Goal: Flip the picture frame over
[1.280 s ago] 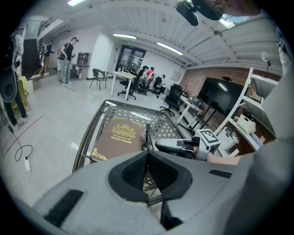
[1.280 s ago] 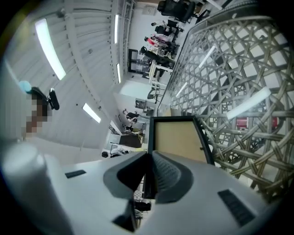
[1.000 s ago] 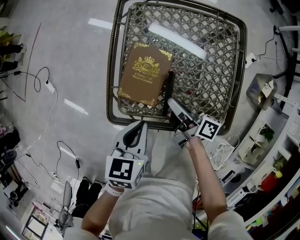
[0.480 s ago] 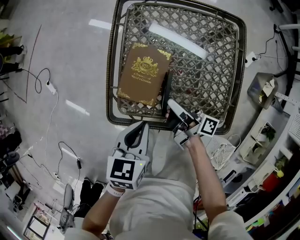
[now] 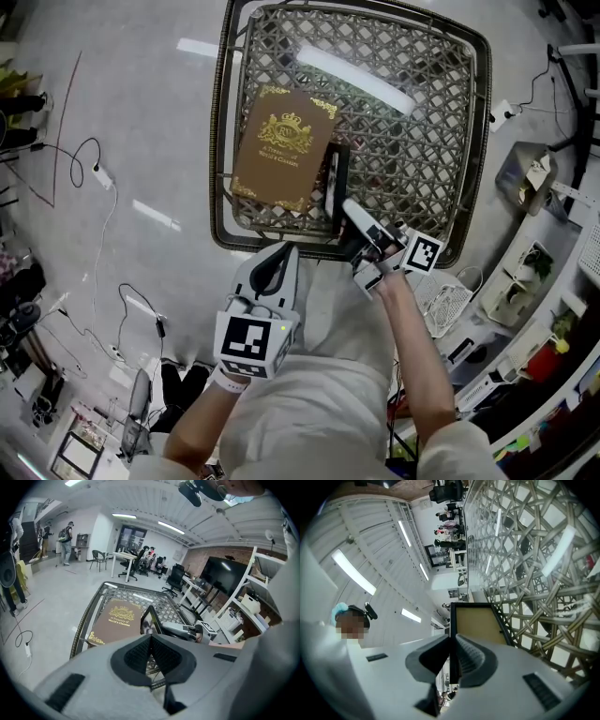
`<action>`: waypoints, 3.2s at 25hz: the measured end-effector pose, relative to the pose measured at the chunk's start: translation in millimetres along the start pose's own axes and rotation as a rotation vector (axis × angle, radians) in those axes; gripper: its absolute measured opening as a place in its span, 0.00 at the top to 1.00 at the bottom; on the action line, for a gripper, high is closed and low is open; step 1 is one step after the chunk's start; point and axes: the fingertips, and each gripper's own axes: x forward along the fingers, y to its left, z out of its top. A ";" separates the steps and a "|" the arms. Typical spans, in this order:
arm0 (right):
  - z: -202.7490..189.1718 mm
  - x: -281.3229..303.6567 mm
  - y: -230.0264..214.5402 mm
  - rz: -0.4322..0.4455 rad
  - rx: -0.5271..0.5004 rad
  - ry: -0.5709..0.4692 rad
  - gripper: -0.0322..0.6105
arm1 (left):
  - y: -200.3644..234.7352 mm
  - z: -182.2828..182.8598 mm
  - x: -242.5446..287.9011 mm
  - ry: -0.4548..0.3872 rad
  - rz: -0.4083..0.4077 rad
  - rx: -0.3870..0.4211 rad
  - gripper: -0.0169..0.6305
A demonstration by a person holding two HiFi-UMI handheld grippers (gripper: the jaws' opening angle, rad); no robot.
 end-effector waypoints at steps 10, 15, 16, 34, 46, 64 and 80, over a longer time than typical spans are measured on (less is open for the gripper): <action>13.1 -12.9 4.2 0.017 -0.043 -0.003 0.84 | -9.7 1.2 8.9 0.009 -0.010 0.017 0.94; 20.2 -22.0 -0.1 -0.019 -0.068 0.002 0.83 | -15.9 1.4 14.3 0.017 -0.013 0.021 0.94; 22.0 -24.1 -2.0 -0.034 -0.077 0.000 0.83 | -17.7 1.5 15.3 0.019 -0.014 0.022 0.94; 54.9 -64.0 -44.6 -0.403 -0.329 -0.024 0.81 | -40.6 2.0 30.8 0.038 -0.034 0.035 0.94; 56.3 -84.0 -78.0 -0.814 -0.734 0.205 0.77 | -40.9 4.2 34.6 0.041 -0.035 0.033 0.94; 48.3 -89.2 -22.4 -1.008 -1.025 0.282 0.78 | -50.5 38.1 12.3 -0.022 -0.081 0.077 0.94; 25.9 -96.6 129.0 -0.952 -1.211 0.123 0.89 | -59.8 94.1 -61.9 -0.158 -0.106 0.145 0.94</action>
